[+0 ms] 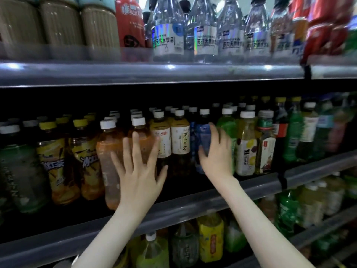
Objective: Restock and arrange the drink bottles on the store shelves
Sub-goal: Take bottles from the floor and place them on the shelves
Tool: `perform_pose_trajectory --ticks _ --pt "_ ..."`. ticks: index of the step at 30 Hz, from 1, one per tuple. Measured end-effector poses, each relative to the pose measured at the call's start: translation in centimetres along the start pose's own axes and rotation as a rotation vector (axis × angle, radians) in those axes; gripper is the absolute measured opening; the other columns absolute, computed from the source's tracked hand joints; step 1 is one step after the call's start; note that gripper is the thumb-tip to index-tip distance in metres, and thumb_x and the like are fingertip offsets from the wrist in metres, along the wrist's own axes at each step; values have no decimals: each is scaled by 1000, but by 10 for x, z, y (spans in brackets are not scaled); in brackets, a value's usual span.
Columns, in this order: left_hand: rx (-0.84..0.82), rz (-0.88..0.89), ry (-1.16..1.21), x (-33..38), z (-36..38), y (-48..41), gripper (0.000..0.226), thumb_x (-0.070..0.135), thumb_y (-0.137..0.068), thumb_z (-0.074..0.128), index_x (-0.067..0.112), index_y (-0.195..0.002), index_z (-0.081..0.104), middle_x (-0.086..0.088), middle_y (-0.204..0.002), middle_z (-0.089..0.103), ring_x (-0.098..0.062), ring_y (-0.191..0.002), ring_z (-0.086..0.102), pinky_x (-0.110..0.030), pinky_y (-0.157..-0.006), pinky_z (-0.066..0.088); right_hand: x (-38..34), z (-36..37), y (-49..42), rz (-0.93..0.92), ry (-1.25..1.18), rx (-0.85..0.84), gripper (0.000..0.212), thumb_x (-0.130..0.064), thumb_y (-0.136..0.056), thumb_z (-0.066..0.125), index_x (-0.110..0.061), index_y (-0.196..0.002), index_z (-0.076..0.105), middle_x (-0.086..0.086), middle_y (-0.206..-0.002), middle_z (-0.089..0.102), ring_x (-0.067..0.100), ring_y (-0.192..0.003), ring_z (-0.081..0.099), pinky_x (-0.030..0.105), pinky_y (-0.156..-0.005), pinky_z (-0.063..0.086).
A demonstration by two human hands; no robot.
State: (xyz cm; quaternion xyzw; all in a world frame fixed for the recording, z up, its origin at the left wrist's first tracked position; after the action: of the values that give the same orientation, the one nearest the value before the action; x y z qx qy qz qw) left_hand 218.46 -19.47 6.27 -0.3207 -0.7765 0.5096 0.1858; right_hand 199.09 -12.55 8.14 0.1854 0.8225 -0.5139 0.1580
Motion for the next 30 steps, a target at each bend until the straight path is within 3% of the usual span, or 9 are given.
perform_pose_trajectory --ticks 4,8,14,17,19,22,24,30 --pt "-37 39 -11 18 17 -10 67 40 -85 55 19 -146 37 -20 -158 5 -39 -145 -2 -60 -112 -8 55 -13 -26 129 313 -113 85 -30 -94 55 -28 -152 -6 15 -159 -1 34 -144 3 52 -114 15" --pt "-37 30 -12 31 22 -10 76 29 -73 77 16 -141 46 -21 -155 14 -38 -146 -1 -60 -111 -10 72 -8 -35 70 398 -207 87 -43 -94 52 -34 -150 -15 11 -160 -4 31 -146 -3 50 -115 7" --pt "-17 61 -22 57 28 -12 77 27 -69 80 14 -138 50 -22 -153 18 -34 -146 -7 -63 -109 -7 74 -13 -37 -14 420 -159 88 -39 -89 57 -32 -153 -3 10 -156 17 30 -143 7 51 -114 0" --pt "-34 78 -10 73 33 -13 78 29 -69 80 16 -140 48 -22 -154 16 -37 -146 0 -63 -108 -6 78 -33 -40 -74 264 22 72 -31 -88 59 -26 -150 23 14 -148 33 32 -136 22 54 -111 15" --pt "-39 84 1 83 37 -13 78 31 -70 79 17 -139 48 -21 -155 17 -37 -146 1 -63 -108 -6 91 -47 -46 -30 164 102 63 -25 -92 54 -25 -149 28 19 -147 33 37 -134 26 53 -107 23" --pt "-65 99 38 101 45 -12 79 33 -69 80 18 -140 47 -21 -154 19 -36 -146 -1 -62 -108 -6 108 -37 -57 17 125 -160 75 -20 -96 50 -39 -151 4 14 -158 12 37 -140 20 48 -111 21" --pt "-97 104 67 112 51 -12 79 33 -70 79 19 -140 46 -20 -154 17 -37 -146 2 -62 -108 -4 115 -31 -56 28 99 -315 81 -16 -95 51 -47 -149 -2 9 -160 1 39 -140 20 47 -111 24" --pt "-177 114 119 134 59 -7 76 38 -74 75 20 -141 45 -19 -154 19 -40 -143 10 -61 -109 -7 102 -47 -44 -106 -71 -220 70 -7 -88 57 -38 -144 28 2 -150 6 33 -139 20 42 -111 29"
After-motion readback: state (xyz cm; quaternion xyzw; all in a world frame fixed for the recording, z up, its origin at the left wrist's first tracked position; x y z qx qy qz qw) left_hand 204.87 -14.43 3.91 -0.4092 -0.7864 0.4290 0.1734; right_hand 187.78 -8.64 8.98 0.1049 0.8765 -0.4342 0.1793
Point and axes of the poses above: each hand's wrist, its own y-axis away from the middle knuckle, its own z-axis out of the palm, x = y × z, the point moved 8 cm from there along -y, towards the middle knuckle
